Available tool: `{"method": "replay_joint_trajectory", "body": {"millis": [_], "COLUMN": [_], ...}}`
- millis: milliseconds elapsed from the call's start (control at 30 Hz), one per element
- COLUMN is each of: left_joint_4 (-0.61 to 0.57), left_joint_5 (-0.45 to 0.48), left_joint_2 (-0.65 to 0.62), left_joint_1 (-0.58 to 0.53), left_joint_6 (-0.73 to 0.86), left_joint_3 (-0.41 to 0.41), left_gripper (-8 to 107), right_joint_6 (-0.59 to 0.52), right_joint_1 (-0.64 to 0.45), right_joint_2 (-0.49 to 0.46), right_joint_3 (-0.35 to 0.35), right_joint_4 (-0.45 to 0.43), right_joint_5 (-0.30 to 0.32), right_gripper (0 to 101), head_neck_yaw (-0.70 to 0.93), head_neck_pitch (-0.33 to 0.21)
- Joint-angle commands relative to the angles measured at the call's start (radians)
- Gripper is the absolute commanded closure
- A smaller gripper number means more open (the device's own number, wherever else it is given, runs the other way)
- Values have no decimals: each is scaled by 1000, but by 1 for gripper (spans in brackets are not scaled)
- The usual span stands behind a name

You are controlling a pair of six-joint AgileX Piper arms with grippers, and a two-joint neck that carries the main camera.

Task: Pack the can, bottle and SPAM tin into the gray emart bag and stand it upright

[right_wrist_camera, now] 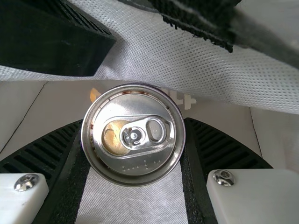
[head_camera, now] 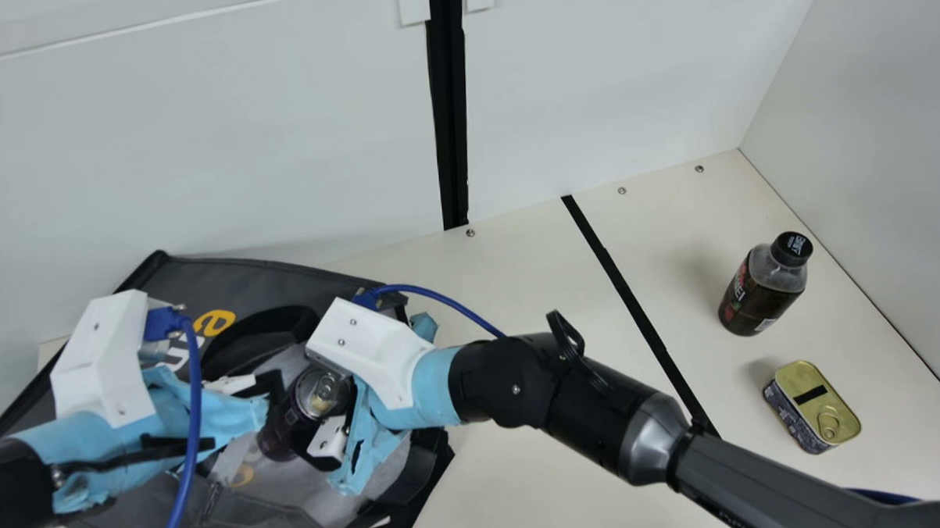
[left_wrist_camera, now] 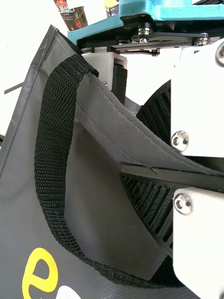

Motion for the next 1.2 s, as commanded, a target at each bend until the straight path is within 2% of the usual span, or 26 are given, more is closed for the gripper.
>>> {"method": "replay_joint_trajectory", "body": {"millis": [0, 567, 1167], "left_joint_4": [0, 0, 0], "left_joint_5": [0, 0, 0], "left_joint_2": [0, 0, 0], "left_joint_1": [0, 0, 0], "left_joint_6": [0, 0, 0], "left_joint_3": [0, 0, 0], "left_gripper": [107, 107, 107], "right_joint_6": [4, 12, 7], "right_joint_1": [-1, -16, -48], "right_joint_2": [-3, -52, -130], "right_joint_3": [-2, 18, 43], "right_joint_4": [-1, -22, -30], "right_joint_5": [3, 25, 63], "right_gripper": [65, 8, 6], "head_neck_yaw": [-1, -1, -1], "head_neck_pitch": [-23, -23, -23]}}
